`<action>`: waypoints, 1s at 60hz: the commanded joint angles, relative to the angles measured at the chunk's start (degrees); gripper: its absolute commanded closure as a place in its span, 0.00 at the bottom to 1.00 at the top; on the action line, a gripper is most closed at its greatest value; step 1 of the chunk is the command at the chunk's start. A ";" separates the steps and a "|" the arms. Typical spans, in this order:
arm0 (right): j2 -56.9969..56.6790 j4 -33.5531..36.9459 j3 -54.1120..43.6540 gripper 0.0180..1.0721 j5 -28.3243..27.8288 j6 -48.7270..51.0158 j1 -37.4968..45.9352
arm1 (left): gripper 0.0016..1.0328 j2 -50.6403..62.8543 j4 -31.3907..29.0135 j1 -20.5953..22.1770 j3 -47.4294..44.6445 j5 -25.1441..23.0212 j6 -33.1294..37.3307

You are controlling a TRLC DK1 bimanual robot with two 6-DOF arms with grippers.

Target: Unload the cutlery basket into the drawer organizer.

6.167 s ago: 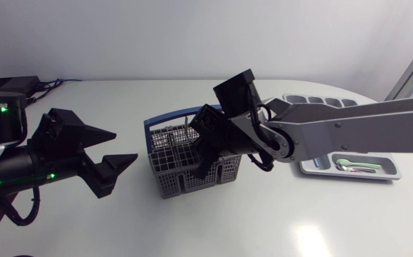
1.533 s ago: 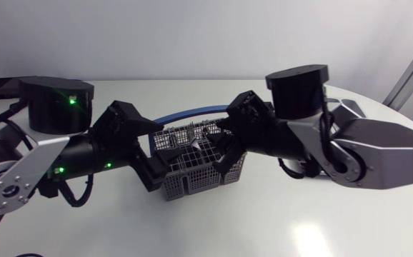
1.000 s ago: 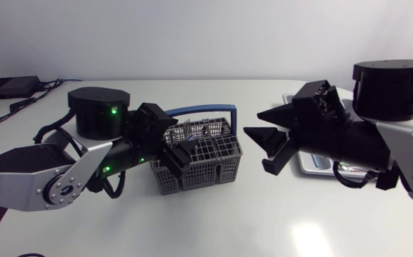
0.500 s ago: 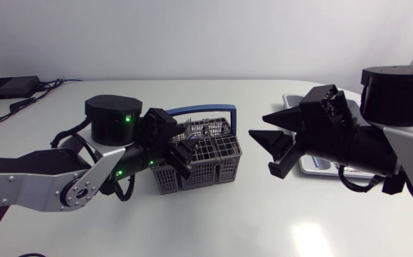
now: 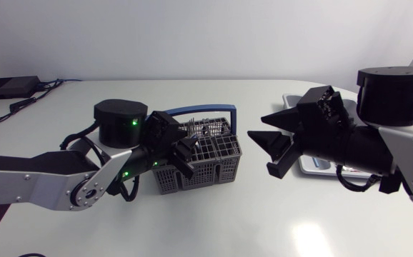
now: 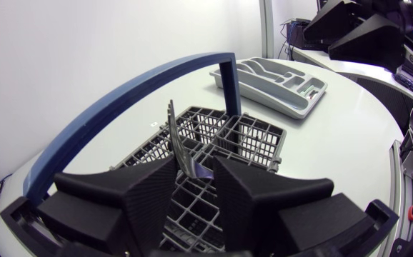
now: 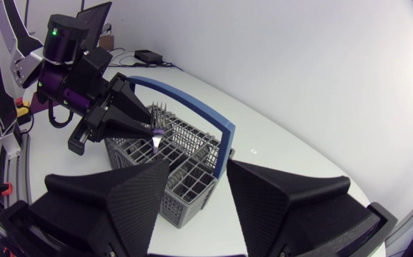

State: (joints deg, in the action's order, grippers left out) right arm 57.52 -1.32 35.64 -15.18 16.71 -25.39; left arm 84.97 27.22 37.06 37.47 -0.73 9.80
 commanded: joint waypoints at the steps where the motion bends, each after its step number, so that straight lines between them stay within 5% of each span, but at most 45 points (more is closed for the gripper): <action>1: 0.93 -0.44 -1.98 0.43 -0.20 0.52 -0.19 | 0.69 1.34 1.69 0.30 1.46 0.20 -1.89; 14: 0.75 -0.44 -2.33 0.43 -0.20 0.78 -0.01 | 0.91 2.13 2.40 -0.14 2.16 0.20 -1.89; 60: 2.60 -0.79 -1.62 0.43 -0.99 1.84 1.66 | 0.94 -4.11 4.86 3.20 -1.61 3.63 1.10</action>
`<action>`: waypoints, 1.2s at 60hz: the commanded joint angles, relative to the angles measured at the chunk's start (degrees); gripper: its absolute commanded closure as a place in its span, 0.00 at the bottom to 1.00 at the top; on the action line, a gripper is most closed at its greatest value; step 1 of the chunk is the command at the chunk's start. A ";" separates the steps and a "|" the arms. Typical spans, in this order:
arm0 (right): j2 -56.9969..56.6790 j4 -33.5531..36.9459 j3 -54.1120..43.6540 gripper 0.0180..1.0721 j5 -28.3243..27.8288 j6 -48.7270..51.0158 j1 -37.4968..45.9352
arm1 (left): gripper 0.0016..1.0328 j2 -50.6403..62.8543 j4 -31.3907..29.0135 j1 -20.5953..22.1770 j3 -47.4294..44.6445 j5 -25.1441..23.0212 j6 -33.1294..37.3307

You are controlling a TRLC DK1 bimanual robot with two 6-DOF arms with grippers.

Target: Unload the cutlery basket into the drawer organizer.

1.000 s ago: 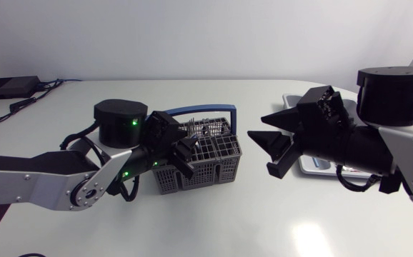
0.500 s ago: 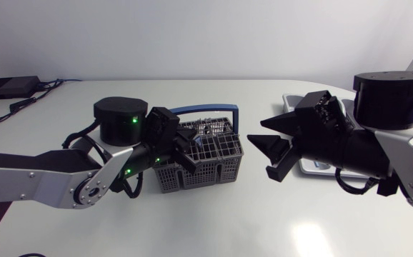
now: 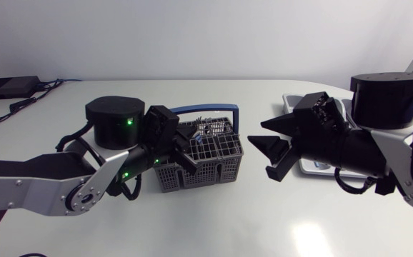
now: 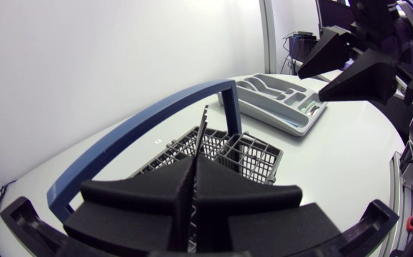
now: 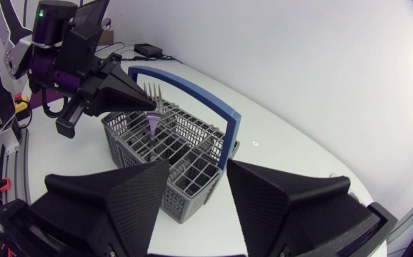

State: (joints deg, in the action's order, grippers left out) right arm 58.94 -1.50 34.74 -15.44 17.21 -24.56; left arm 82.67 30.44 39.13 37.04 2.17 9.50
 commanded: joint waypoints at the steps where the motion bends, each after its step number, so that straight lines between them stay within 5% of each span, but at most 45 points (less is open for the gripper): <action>1: 1.18 -0.61 -0.73 0.43 -0.99 1.42 1.00 | 0.94 -1.90 1.73 1.38 -1.27 0.90 1.67; 21: 0.83 -1.32 -1.08 0.43 -1.61 1.95 1.97 | 0.94 -5.68 2.44 5.43 -2.32 7.49 5.71; 37: 1.53 -1.49 -0.29 0.43 -0.55 1.51 1.97 | 0.94 -9.29 8.85 8.41 -7.15 16.11 6.15; 72: 11.29 -5.27 1.91 0.43 1.73 1.95 -2.78 | 0.94 -6.82 20.10 11.93 -10.93 22.43 9.40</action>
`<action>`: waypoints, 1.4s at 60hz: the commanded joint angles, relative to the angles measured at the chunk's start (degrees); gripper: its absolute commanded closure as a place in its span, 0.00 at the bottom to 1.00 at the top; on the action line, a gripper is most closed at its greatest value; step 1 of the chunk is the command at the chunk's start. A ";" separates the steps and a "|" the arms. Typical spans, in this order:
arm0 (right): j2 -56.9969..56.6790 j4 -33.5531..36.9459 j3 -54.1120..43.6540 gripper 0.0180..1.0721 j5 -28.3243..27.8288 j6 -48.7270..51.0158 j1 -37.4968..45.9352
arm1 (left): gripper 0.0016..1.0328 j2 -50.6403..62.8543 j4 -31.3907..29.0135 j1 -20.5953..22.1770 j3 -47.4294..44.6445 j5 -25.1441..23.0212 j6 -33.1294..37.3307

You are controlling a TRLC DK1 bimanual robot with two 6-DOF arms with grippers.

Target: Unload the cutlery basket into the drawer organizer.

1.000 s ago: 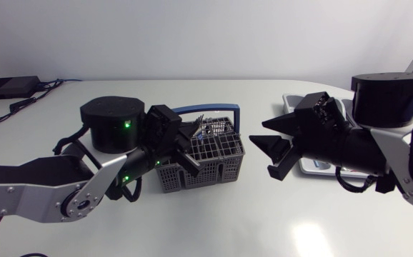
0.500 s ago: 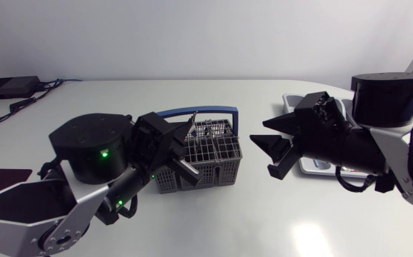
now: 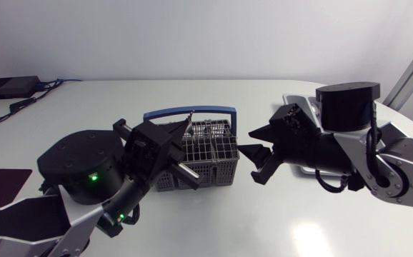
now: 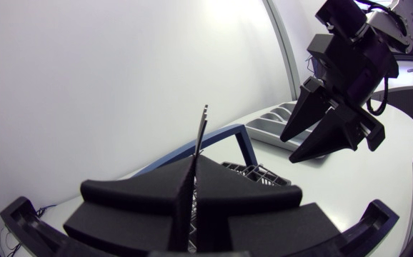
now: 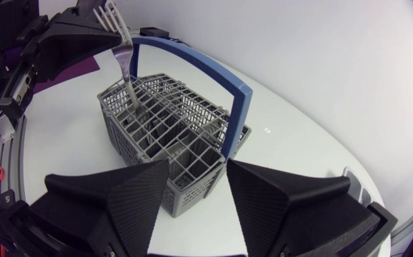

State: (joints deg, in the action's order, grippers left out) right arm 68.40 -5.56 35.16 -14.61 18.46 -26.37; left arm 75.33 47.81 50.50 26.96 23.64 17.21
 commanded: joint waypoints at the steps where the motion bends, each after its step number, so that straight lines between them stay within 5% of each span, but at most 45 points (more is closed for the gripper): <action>1: 2.00 -1.20 1.58 0.43 0.99 0.79 -1.14 | 0.94 0.61 2.81 0.65 -0.86 0.97 1.95; 16: 6.75 -1.20 4.57 0.43 2.92 1.67 -4.65 | 0.94 3.86 8.17 2.23 -0.94 2.29 6.78; 43: 11.93 -4.28 5.98 0.44 1.96 3.51 -7.20 | 0.94 4.74 8.79 2.50 -0.42 2.99 7.31; 55: 13.95 -5.34 7.56 0.93 0.02 4.74 -7.64 | 0.94 4.65 8.79 2.59 0.37 2.90 8.10; 84: 23.00 -5.60 11.78 0.93 -0.24 5.01 -8.08 | 0.94 1.49 8.61 3.55 0.64 2.99 10.30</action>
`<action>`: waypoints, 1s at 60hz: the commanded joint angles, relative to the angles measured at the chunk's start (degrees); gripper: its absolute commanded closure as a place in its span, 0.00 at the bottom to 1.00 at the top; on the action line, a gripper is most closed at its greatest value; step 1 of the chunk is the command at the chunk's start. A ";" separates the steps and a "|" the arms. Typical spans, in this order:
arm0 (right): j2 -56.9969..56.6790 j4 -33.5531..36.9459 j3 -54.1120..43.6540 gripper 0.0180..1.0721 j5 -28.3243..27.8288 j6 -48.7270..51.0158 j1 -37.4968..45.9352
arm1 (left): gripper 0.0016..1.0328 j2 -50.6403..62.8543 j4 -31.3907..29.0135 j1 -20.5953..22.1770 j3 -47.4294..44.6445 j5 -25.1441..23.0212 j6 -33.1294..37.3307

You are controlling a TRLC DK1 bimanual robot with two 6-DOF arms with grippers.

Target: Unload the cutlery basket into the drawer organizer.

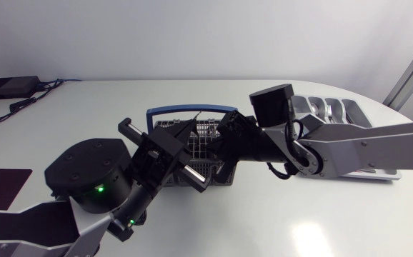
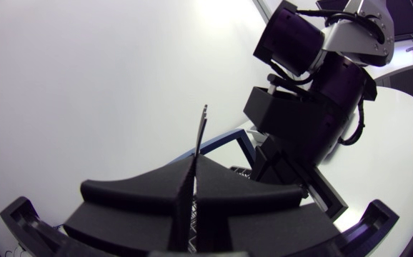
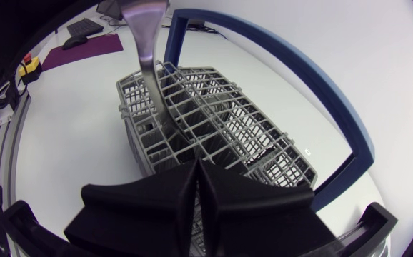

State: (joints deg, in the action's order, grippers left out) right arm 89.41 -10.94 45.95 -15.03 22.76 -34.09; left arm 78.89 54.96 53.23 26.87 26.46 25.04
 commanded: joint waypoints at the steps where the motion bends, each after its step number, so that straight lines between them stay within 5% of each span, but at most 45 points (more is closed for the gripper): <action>1: 2.18 -0.22 0.98 0.93 0.17 0.70 -0.37 | 0.94 -2.25 1.47 0.82 0.72 0.17 2.56; 51: 1.65 0.57 0.80 0.92 0.70 0.53 -0.19 | 0.94 -10.43 -0.47 2.84 4.68 1.40 8.98; 60: -6.79 2.41 -1.75 0.60 1.05 0.79 -0.02 | 0.94 -12.71 -6.71 3.02 7.49 2.11 8.27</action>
State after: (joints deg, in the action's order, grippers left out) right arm 87.53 -9.54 46.24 -14.46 22.76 -34.06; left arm 68.12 49.32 55.75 31.29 27.57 32.67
